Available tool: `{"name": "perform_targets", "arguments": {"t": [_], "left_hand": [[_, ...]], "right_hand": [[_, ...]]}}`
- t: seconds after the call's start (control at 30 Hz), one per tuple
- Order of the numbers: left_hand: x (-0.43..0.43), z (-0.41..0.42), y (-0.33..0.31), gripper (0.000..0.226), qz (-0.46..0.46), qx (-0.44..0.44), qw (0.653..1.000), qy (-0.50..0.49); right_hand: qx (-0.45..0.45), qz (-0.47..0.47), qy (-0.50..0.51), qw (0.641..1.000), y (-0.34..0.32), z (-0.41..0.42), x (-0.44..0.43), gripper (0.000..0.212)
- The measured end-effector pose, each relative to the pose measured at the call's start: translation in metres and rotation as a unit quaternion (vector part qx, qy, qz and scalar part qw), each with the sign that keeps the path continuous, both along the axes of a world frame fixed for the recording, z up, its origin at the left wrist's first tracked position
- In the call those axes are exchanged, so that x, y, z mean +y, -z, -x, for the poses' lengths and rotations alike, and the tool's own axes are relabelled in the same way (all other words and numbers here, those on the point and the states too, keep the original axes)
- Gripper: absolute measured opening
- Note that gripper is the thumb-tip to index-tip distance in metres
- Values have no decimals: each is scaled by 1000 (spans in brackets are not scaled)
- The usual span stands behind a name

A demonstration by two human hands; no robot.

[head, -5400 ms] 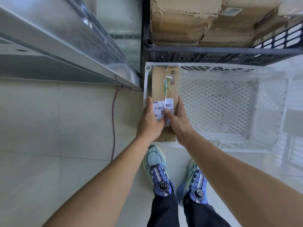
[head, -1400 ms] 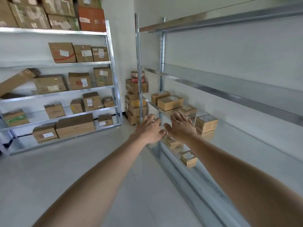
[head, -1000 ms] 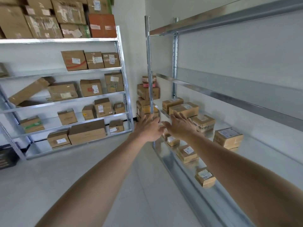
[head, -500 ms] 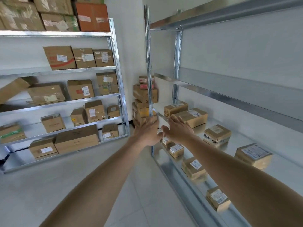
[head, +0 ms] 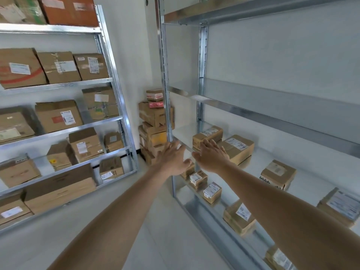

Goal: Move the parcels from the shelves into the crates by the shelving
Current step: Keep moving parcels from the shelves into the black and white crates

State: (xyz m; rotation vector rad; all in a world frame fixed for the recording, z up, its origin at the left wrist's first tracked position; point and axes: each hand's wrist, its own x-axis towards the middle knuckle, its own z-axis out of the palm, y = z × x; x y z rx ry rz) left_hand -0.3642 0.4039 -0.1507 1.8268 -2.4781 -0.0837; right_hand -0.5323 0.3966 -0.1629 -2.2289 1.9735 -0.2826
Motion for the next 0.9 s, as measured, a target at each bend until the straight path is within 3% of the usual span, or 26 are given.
{"name": "perform_targets", "arguments": {"t": [0.4, 0.9], "left_hand": [[-205, 1, 15, 70, -23, -5, 999, 32], [-405, 41, 41, 78, -100, 41, 988, 110]], "right_hand": [[-19, -2, 25, 1000, 27, -10, -197, 64], [-49, -42, 111, 992, 61, 36, -363, 70]]}}
